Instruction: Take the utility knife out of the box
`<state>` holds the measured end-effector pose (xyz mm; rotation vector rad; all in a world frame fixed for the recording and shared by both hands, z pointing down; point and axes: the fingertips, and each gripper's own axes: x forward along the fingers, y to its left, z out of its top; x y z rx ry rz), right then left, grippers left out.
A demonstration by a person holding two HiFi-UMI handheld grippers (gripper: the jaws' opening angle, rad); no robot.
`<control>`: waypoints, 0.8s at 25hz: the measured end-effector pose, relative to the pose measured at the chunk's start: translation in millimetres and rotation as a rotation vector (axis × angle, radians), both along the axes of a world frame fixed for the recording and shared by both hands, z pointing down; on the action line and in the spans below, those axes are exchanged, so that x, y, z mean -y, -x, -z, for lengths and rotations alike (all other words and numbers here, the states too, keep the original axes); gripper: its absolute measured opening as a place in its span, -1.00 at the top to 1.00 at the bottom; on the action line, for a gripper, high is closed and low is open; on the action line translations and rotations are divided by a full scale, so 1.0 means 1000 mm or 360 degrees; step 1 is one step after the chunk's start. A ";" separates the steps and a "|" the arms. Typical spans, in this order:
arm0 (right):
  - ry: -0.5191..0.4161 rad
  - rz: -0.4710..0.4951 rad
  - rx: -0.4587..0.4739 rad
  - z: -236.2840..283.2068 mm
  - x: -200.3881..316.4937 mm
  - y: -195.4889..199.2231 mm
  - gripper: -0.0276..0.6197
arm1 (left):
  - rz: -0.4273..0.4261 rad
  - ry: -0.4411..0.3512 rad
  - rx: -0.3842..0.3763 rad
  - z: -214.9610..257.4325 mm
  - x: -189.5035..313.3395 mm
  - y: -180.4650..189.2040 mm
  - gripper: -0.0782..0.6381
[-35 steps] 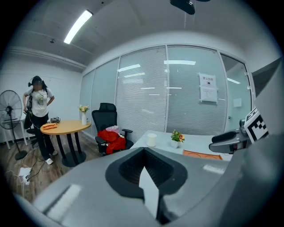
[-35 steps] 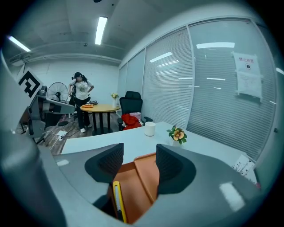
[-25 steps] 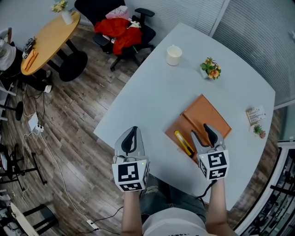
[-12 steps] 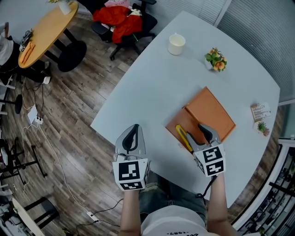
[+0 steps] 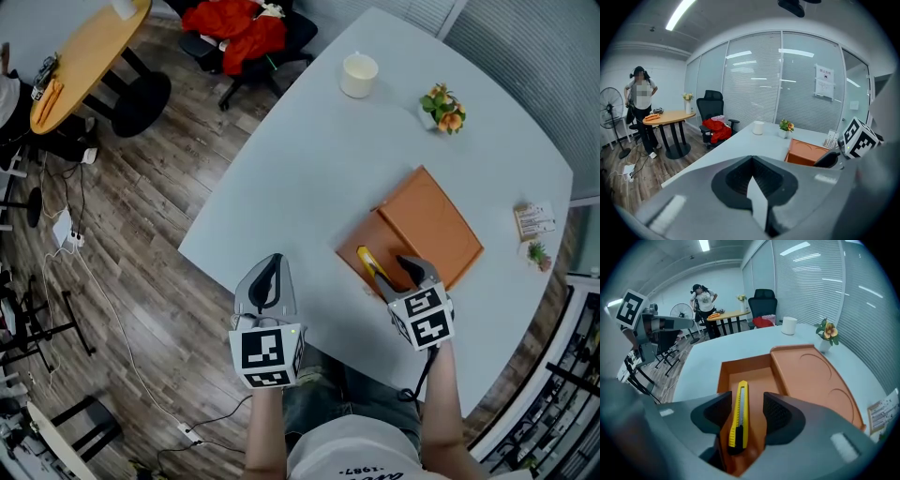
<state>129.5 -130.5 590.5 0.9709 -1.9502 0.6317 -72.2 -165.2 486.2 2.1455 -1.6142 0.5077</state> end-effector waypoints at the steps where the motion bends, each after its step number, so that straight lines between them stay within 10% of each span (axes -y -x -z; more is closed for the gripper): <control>1: 0.0024 0.0002 -0.0005 -0.003 -0.002 0.000 0.17 | 0.0000 0.0010 -0.0001 -0.002 -0.002 0.000 0.78; 20: 0.0330 0.0032 -0.0112 -0.044 -0.018 -0.002 0.26 | 0.0026 0.0080 0.0008 -0.018 -0.010 0.002 0.78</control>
